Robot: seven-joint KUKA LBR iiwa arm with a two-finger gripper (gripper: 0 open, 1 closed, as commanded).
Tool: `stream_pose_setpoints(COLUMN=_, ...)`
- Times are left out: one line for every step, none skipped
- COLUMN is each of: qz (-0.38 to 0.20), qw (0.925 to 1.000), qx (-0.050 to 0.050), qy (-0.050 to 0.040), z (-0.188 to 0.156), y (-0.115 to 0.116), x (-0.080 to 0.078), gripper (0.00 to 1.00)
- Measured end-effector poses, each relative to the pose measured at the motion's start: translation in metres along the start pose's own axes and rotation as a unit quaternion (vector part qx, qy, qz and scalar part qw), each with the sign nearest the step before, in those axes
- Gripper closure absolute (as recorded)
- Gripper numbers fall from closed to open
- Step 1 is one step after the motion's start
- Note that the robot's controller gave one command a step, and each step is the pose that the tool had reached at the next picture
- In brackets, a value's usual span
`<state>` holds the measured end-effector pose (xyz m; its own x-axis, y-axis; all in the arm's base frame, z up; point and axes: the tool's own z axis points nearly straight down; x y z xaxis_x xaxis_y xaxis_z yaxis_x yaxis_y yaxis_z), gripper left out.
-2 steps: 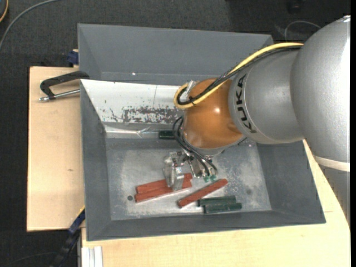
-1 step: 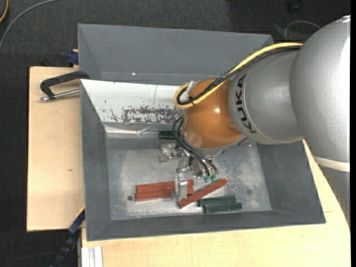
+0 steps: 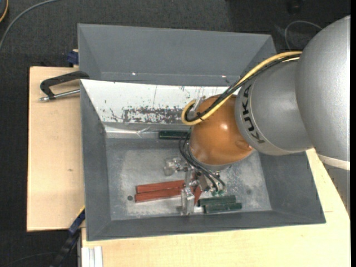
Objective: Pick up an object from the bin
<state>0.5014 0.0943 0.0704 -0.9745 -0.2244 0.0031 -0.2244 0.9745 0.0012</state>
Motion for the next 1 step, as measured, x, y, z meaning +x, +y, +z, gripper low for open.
stream_pose_setpoints(qz=-0.227, qw=0.9739, qx=0.002, qy=-0.0048, z=-0.0114, y=-0.0357, x=-0.0096, gripper=0.0)
